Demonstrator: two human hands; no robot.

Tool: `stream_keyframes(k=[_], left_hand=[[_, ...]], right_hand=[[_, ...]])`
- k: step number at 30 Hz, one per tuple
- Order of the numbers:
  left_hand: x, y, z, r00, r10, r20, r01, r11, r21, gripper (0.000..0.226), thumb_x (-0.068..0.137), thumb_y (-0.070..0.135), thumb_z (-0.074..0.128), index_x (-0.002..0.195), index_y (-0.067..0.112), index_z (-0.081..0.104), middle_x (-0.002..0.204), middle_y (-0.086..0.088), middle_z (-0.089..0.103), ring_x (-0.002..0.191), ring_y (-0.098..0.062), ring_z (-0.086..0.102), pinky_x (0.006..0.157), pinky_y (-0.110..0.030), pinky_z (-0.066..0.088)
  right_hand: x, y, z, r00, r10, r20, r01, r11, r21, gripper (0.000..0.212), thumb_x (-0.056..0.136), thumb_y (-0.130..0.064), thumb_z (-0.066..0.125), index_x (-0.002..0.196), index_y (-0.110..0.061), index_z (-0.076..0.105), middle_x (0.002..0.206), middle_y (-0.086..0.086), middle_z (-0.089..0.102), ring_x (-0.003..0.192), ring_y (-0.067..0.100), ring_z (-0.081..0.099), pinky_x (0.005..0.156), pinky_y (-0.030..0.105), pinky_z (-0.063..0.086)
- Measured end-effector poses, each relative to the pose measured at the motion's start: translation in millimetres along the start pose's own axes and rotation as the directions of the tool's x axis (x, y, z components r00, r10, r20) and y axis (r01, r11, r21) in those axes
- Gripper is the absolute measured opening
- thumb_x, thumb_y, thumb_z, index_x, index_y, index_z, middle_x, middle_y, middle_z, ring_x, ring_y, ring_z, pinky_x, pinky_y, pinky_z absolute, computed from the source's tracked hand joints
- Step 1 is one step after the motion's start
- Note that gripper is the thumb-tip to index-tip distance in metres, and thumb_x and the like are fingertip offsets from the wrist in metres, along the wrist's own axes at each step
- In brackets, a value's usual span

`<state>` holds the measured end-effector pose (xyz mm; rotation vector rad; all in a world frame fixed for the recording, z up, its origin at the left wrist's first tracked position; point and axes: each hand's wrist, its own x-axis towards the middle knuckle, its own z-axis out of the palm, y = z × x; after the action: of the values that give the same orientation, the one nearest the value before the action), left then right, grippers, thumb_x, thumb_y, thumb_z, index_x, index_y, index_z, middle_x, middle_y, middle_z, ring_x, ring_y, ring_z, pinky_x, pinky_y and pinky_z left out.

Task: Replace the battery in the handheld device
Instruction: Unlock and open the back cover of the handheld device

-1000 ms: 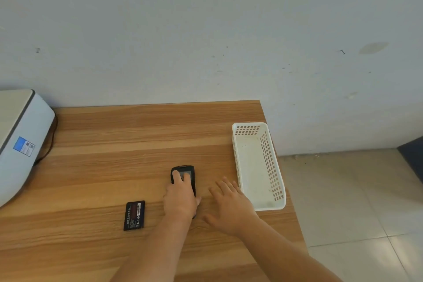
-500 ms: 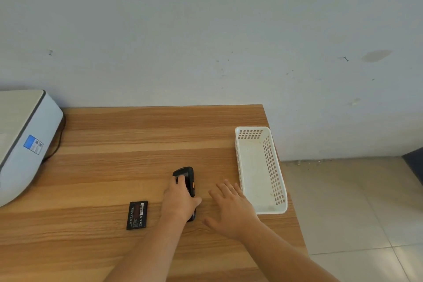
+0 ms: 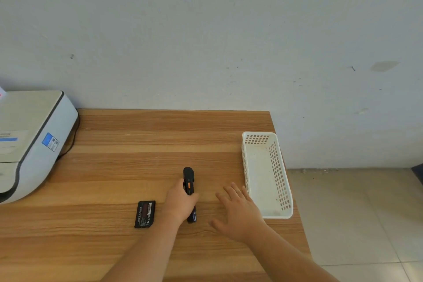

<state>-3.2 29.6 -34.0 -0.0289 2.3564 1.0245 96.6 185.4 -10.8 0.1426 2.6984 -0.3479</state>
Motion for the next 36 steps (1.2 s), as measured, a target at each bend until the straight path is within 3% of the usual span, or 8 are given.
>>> stream_keyframes(k=[3,7,12,15,21,29,36], left_hand=[[-2.0,-1.0,1.9,0.999,0.031,0.011,-0.030,0.998,-0.061,0.027,0.090,0.016,0.062,0.107,0.030,0.045,0.088,0.014,0.049,0.075,-0.001,0.051,0.058,-0.017,0.039],[-1.6,-7.4,0.2,1.000,0.008,-0.007,-0.009,0.990,-0.144,0.027,0.093,0.014,0.059,0.108,0.031,0.045,0.088,0.019,0.049,0.075,0.002,0.049,0.058,-0.015,0.036],[0.3,-17.9,-6.7,0.999,-0.050,0.014,0.052,0.973,-0.223,0.035,0.090,0.015,0.065,0.118,0.028,0.050,0.095,0.014,0.058,0.091,-0.012,0.061,0.078,-0.029,0.050],[1.0,-19.5,-8.5,0.999,-0.052,-0.002,0.050,0.978,-0.204,0.036,0.087,0.014,0.071,0.109,0.029,0.048,0.096,0.010,0.059,0.093,-0.016,0.059,0.083,-0.031,0.049],[9.6,-27.6,-15.5,0.991,-0.132,-0.017,0.127,0.977,-0.173,0.029,0.087,0.006,0.065,0.114,0.013,0.059,0.112,-0.011,0.067,0.090,-0.021,0.060,0.068,-0.028,0.047],[9.4,-32.0,-5.1,0.988,-0.151,-0.037,0.146,0.982,-0.123,0.043,0.082,0.012,0.077,0.121,0.010,0.058,0.119,-0.012,0.066,0.108,-0.030,0.062,0.083,-0.035,0.050],[11.9,-18.9,6.3,0.986,-0.152,-0.072,0.155,0.987,0.035,0.032,0.083,0.017,0.076,0.110,0.009,0.062,0.110,-0.010,0.068,0.099,-0.027,0.064,0.070,-0.030,0.046]], right_hand=[[-0.4,-1.4,-0.5,1.000,0.002,0.007,-0.002,1.000,0.009,0.079,0.085,-0.067,0.041,0.151,-0.028,0.022,0.162,0.003,0.010,0.148,0.022,-0.007,0.120,0.046,-0.004],[-0.1,-3.2,-0.8,1.000,-0.001,0.021,0.001,1.000,0.000,0.080,0.084,-0.068,0.040,0.151,-0.028,0.022,0.162,0.003,0.010,0.148,0.022,-0.006,0.120,0.048,-0.003],[-0.2,-5.7,-0.1,1.000,-0.006,0.029,0.006,1.000,0.009,0.080,0.085,-0.068,0.042,0.151,-0.027,0.022,0.162,0.003,0.011,0.149,0.022,-0.006,0.120,0.047,-0.002],[-0.2,-6.9,-1.0,0.999,-0.006,0.034,0.006,1.000,0.013,0.079,0.086,-0.068,0.042,0.151,-0.028,0.022,0.162,0.003,0.011,0.149,0.022,-0.006,0.120,0.047,-0.001],[0.9,-4.7,-1.6,0.999,-0.001,0.037,0.001,1.000,0.018,0.080,0.085,-0.069,0.041,0.151,-0.029,0.022,0.162,0.002,0.011,0.149,0.021,-0.005,0.120,0.047,-0.001],[2.0,-4.5,0.0,1.000,-0.007,0.017,0.006,1.000,0.023,0.079,0.085,-0.068,0.041,0.151,-0.027,0.023,0.162,0.003,0.012,0.149,0.021,-0.005,0.120,0.046,-0.002],[1.5,-8.3,-0.5,1.000,-0.011,0.002,0.011,1.000,0.023,0.078,0.086,-0.068,0.041,0.150,-0.027,0.025,0.162,0.002,0.014,0.149,0.022,-0.004,0.120,0.043,-0.005]])
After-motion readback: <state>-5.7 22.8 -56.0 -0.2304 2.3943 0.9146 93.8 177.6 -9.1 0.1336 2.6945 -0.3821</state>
